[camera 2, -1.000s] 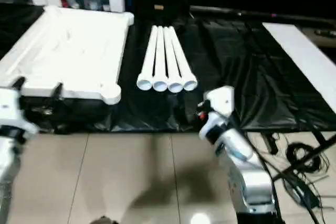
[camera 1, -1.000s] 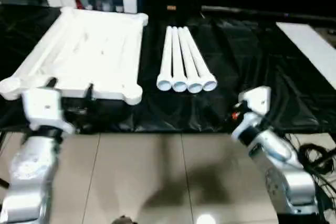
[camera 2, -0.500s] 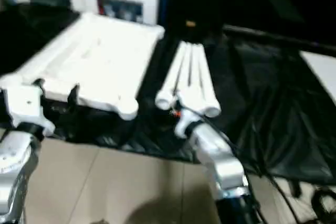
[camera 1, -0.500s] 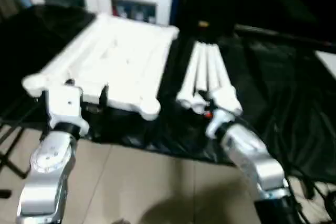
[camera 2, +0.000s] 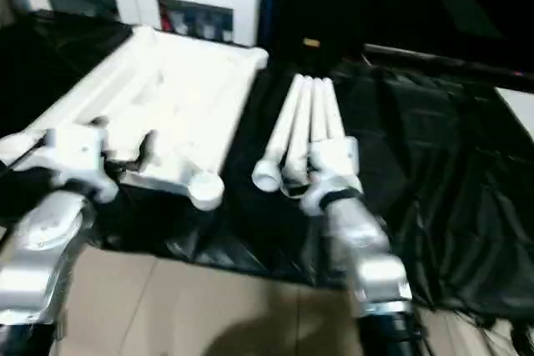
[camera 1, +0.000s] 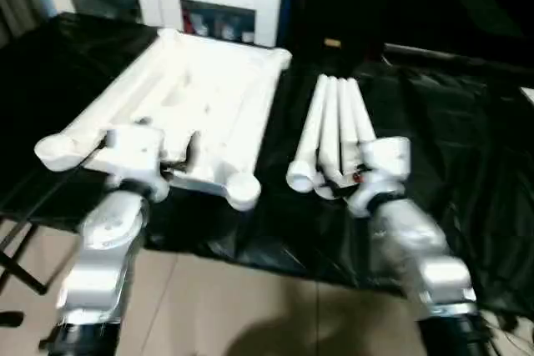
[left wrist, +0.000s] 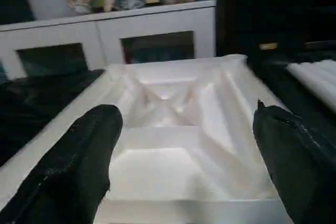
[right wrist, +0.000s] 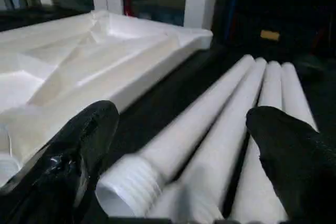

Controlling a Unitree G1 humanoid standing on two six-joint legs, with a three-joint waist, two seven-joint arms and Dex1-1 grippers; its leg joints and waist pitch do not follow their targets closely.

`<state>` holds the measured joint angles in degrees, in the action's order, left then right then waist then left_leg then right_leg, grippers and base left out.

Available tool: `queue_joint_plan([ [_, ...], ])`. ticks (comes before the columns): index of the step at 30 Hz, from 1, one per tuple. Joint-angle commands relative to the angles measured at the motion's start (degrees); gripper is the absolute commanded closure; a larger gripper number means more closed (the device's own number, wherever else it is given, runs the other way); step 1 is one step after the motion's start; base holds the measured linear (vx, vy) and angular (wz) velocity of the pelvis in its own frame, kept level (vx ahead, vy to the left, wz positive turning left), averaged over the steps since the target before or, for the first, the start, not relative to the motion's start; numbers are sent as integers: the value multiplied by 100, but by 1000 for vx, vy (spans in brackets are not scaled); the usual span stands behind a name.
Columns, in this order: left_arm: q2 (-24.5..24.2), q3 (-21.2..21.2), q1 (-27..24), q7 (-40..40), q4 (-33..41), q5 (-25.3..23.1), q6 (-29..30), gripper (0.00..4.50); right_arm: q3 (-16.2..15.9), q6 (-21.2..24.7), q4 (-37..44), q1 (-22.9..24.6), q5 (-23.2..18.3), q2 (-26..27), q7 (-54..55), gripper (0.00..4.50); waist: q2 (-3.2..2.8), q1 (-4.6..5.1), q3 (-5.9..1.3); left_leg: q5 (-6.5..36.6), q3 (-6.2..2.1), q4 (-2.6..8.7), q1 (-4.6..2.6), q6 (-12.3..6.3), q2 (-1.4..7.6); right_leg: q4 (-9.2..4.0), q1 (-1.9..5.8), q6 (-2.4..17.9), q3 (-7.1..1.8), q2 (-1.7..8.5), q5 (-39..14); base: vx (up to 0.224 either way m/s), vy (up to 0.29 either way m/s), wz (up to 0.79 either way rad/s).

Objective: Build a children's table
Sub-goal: Move to table

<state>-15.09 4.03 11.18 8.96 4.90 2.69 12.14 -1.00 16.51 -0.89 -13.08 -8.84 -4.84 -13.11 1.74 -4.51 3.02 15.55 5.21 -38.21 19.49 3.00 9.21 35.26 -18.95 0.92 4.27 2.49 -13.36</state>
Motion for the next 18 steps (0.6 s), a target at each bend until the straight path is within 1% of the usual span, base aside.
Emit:
queue_joint_plan([
  [1, 37, -13, 84, 10, -179, -36, -32, 3, -73, -62, -18, -92, 21, -12, 51, 3, -278, 287, -425, -60, -442, 843, -588, -602, 568, 120, -212, 981, 57, 71, -900, 121, 54, 3],
  [2, 44, -16, 120, 18, -222, -35, -39, 3, -63, -71, -44, -114, 17, -5, 70, 3, -277, 328, -315, 910, -543, 964, -698, -1000, 738, 288, -394, 694, -2, 173, -723, 136, 24, 7],
  [3, 37, -8, 156, 44, -279, -21, -51, 3, -62, -75, -60, -136, 35, 17, 92, 3, -235, 346, -289, 989, -565, 985, -692, -1474, 726, 356, -457, 488, -21, 245, -440, 90, 3, 8],
  [4, 38, -9, 161, 47, -286, -19, -52, 3, -60, -74, -60, -139, 38, 18, 93, 3, -176, 342, -260, 989, -473, 955, -685, -1650, 663, 272, -471, 489, -56, 295, -313, 90, 3, 8],
  [5, 22, -14, 200, 63, -349, -3, -80, 3, -34, -86, -72, -153, 58, 48, 123, 3, 14, 331, -258, 1000, -168, 839, -476, -1693, 318, -130, -190, 757, -237, 487, -64, 82, -36, 10],
  [6, 9, -16, 222, 71, -389, 8, -102, 3, -15, -98, -83, -160, 69, 72, 147, 3, 136, 141, -326, 528, 163, 436, 21, -1461, -148, -447, 459, 1294, -641, 750, -376, 90, -51, 7],
  [7, 7, -35, 252, 76, -414, 5, -118, 3, 21, -113, -98, -167, 66, 77, 158, 3, 161, -26, -378, 48, 133, 117, 264, -1150, -75, -661, 758, 1756, -876, 1074, -969, 90, -51, 7],
  [8, 1, -35, 271, 90, -437, 8, -131, 3, 34, -125, -108, -170, 61, 92, 170, 3, 158, -95, -405, -164, 89, 0, 412, -978, -59, -642, 893, 1865, -902, 1086, -982, 95, -37, 2],
  [9, 0, -35, 305, 109, -478, 5, -140, 3, 54, -144, -125, -174, 50, 104, 191, 3, 37, -161, -428, -507, 36, 25, 529, -716, 57, -561, 879, 2034, -837, 1034, -395, 87, -17, -1],
  [10, 3, -29, 344, 128, -540, -8, -159, 3, 60, -168, -155, -183, 45, 112, 222, 3, -72, -143, -407, -735, 23, 195, 537, -639, 109, -483, 813, 1984, -657, 867, -156, 135, -15, -3],
  [11, 5, -23, 368, 140, -589, -18, -176, 3, 57, -185, -179, -188, 44, 119, 245, 3, -296, 67, -383, -970, -66, 738, 28, -771, 301, -167, 357, 1314, -73, 166, -127, 89, 3, -3],
  [12, 11, -28, 375, 137, -595, -24, -176, 3, 61, -186, -182, -190, 38, 113, 243, 3, -315, 175, -429, -1046, -256, 753, -318, -1105, 436, 14, 126, 1121, 3, 95, -149, 131, -6, 3],
  [13, 20, -37, 387, 133, -606, -35, -177, 3, 68, -189, -189, -193, 29, 103, 241, 3, -362, 291, -452, -943, -610, 735, -838, -1979, 712, 325, -421, 766, 3, 173, -548, 82, -9, 5],
  [14, 4, -61, 434, 167, -636, -50, -166, 3, 60, -176, -172, -204, 23, 114, 263, 3, -339, 299, -455, -1066, -710, 723, -886, -2618, 844, 492, -583, 355, -79, 295, -535, 132, -16, 8],
  [15, -19, -37, 462, 212, -683, -23, -174, 3, 39, -168, -157, -211, 25, 151, 287, 3, -301, 297, -448, -1224, -673, 695, -853, -2796, 826, 479, -646, 218, -158, 352, -360, 85, -29, 7],
  [16, -29, -25, 472, 230, -702, -11, -179, 3, 31, -165, -151, -213, 28, 168, 297, 3, -235, 279, -399, -1331, -546, 651, -731, -2819, 713, 364, -635, 249, -241, 432, -82, 85, -29, 7],
  [17, -54, -9, 493, 282, -776, 33, -223, 3, 9, -156, -118, -203, 31, 198, 295, 3, 23, 192, -418, -1451, -74, 344, -216, -2302, 104, -83, -163, 499, -507, 649, 1092, 64, -59, 11],
  [18, -90, -24, 498, 366, -867, 88, -289, 3, -5, -142, -74, -173, 26, 223, 260, 3, 149, 26, -491, -1197, 59, 90, 349, -1762, -291, -113, 458, 813, -900, 855, 2562, 64, -74, 14],
])
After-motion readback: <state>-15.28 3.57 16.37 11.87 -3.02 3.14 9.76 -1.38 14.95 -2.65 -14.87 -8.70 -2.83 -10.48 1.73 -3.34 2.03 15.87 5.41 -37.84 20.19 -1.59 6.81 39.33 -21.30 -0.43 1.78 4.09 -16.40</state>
